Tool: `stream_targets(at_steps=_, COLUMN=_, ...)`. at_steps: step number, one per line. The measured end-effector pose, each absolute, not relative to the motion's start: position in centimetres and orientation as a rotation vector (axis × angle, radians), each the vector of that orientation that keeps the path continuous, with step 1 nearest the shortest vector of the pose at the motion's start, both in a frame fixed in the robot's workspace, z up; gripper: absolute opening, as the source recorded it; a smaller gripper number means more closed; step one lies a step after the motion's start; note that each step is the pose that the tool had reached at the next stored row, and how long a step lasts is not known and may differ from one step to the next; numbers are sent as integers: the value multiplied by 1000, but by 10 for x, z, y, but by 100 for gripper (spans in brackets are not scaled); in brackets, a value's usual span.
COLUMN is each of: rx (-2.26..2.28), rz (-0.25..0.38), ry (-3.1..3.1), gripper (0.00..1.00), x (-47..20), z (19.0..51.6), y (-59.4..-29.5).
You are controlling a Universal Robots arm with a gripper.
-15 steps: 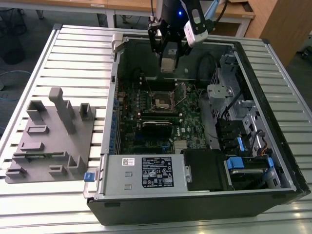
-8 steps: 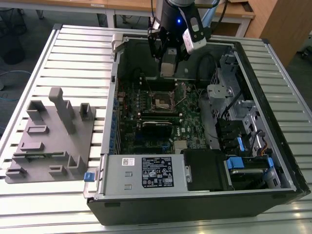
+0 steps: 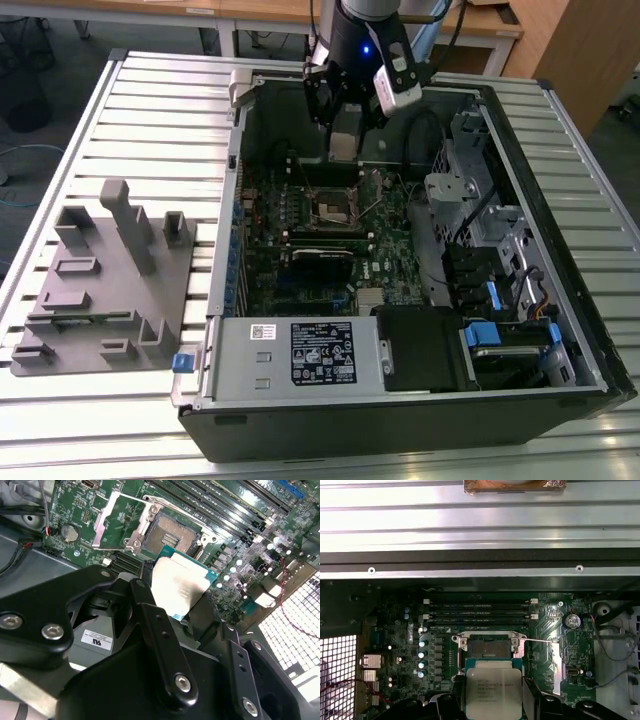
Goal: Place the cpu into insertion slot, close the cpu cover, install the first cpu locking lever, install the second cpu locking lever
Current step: 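Place the cpu into insertion slot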
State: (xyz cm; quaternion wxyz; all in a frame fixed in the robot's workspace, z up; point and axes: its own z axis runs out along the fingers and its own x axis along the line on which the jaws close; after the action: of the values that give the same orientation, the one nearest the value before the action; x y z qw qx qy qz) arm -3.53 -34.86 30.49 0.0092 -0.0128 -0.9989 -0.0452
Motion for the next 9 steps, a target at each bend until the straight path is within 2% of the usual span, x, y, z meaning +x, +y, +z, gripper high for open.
stream_targets(at_steps=9, rx=-40, rz=-142, ry=-3120, gripper=54, x=-35, z=294, y=-349)
